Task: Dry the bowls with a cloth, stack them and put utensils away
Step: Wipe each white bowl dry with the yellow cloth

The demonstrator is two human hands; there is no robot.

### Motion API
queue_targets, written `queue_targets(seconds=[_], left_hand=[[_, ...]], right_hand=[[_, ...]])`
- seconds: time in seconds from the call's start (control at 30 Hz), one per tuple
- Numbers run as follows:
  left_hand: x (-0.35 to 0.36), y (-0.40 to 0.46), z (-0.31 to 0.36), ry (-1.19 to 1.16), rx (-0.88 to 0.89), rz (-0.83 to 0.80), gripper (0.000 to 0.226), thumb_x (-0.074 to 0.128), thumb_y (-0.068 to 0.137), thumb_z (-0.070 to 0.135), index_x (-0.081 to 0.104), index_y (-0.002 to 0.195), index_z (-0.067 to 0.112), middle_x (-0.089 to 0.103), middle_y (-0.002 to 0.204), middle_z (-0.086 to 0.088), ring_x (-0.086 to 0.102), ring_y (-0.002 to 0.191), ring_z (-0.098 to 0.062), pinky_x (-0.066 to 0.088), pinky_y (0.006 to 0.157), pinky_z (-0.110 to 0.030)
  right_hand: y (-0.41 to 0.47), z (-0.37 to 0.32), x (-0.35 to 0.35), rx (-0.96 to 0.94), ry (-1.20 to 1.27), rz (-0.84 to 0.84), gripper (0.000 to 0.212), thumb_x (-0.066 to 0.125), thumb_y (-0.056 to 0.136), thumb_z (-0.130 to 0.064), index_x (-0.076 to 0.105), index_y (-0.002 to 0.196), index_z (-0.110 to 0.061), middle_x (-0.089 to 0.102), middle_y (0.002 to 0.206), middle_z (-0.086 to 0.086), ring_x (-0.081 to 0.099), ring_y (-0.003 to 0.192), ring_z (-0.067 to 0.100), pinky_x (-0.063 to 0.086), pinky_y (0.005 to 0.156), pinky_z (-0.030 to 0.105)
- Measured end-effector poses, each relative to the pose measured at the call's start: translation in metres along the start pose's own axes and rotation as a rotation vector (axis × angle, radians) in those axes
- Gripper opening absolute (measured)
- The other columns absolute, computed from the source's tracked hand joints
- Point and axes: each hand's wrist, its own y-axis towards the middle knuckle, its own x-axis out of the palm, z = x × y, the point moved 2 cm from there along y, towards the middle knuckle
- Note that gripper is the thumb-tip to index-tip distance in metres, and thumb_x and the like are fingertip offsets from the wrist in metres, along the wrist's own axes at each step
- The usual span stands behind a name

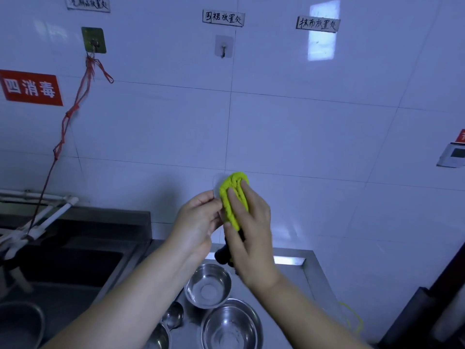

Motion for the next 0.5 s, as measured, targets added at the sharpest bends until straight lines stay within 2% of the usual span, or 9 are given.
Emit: queue_targets(seconds=[0.07, 0.13, 0.2, 0.23, 0.3, 0.33, 0.4, 0.5], left_hand=[[0.002, -0.001, 0.001, -0.115, -0.051, 0.015, 0.026, 0.048, 0.091, -0.005, 0.067, 0.079, 0.009, 0.072, 0.072, -0.004, 0.068, 0.064, -0.012, 0.056, 0.060, -0.019], [0.000, -0.003, 0.001, -0.231, -0.103, 0.048, 0.021, 0.049, 0.093, -0.001, 0.060, 0.079, 0.009, 0.071, 0.067, -0.003, 0.069, 0.062, -0.011, 0.057, 0.059, -0.020], [-0.002, -0.005, 0.002, -0.313, -0.130, 0.060, 0.019, 0.049, 0.094, 0.002, 0.056, 0.079, 0.010, 0.071, 0.065, -0.003, 0.070, 0.062, -0.010, 0.058, 0.059, -0.022], [-0.002, -0.006, 0.002, -0.342, -0.141, 0.065, 0.019, 0.048, 0.095, 0.003, 0.055, 0.079, 0.010, 0.071, 0.066, -0.003, 0.070, 0.062, -0.010, 0.058, 0.060, -0.022], [-0.002, -0.007, 0.000, -0.359, -0.148, 0.070, 0.020, 0.048, 0.096, 0.004, 0.056, 0.079, 0.010, 0.072, 0.067, -0.002, 0.070, 0.064, -0.009, 0.059, 0.065, -0.022], [0.000, -0.007, -0.001, -0.360, -0.147, 0.064, 0.019, 0.048, 0.096, 0.005, 0.056, 0.079, 0.010, 0.072, 0.069, -0.002, 0.071, 0.066, -0.009, 0.058, 0.068, -0.023], [0.001, -0.006, -0.004, -0.381, -0.149, 0.049, 0.018, 0.048, 0.096, 0.005, 0.056, 0.080, 0.010, 0.072, 0.071, -0.003, 0.071, 0.069, -0.010, 0.059, 0.070, -0.024], [0.002, -0.003, -0.006, -0.361, -0.157, 0.043, 0.014, 0.050, 0.095, 0.008, 0.057, 0.083, 0.012, 0.072, 0.072, -0.002, 0.070, 0.066, -0.009, 0.057, 0.062, -0.019]], right_hand=[[-0.014, 0.009, 0.007, -0.102, -0.090, 0.019, 0.050, 0.042, 0.092, -0.008, 0.039, 0.141, -0.014, 0.029, 0.151, 0.012, 0.030, 0.137, 0.029, 0.034, 0.105, 0.047], [-0.025, 0.019, 0.007, -0.125, -0.080, 0.007, 0.052, 0.041, 0.091, -0.006, 0.040, 0.141, -0.020, 0.023, 0.152, 0.005, 0.030, 0.135, 0.032, 0.043, 0.091, 0.055], [-0.028, 0.025, 0.000, -0.092, 0.036, 0.000, 0.049, 0.039, 0.095, -0.013, 0.041, 0.141, -0.030, 0.019, 0.153, -0.005, 0.035, 0.131, 0.036, 0.049, 0.082, 0.055], [-0.025, 0.026, -0.004, -0.038, 0.101, 0.017, 0.049, 0.039, 0.094, -0.015, 0.042, 0.140, -0.033, 0.020, 0.152, -0.006, 0.038, 0.130, 0.036, 0.049, 0.087, 0.051], [-0.015, 0.024, -0.012, 0.127, 0.204, 0.091, 0.051, 0.040, 0.089, -0.017, 0.046, 0.138, -0.032, 0.027, 0.148, -0.003, 0.036, 0.133, 0.025, 0.043, 0.099, 0.027], [-0.009, 0.021, -0.013, 0.185, 0.228, 0.119, 0.051, 0.041, 0.087, -0.018, 0.049, 0.135, -0.030, 0.031, 0.147, -0.003, 0.034, 0.135, 0.018, 0.038, 0.102, 0.021], [-0.001, 0.011, -0.010, 0.162, 0.171, 0.125, 0.047, 0.046, 0.088, -0.021, 0.051, 0.134, -0.029, 0.035, 0.146, -0.005, 0.032, 0.136, 0.016, 0.033, 0.108, 0.028], [-0.006, 0.007, 0.003, -0.051, 0.000, 0.078, 0.038, 0.046, 0.094, -0.020, 0.054, 0.131, -0.021, 0.037, 0.146, 0.005, 0.033, 0.136, 0.025, 0.030, 0.108, 0.039]])
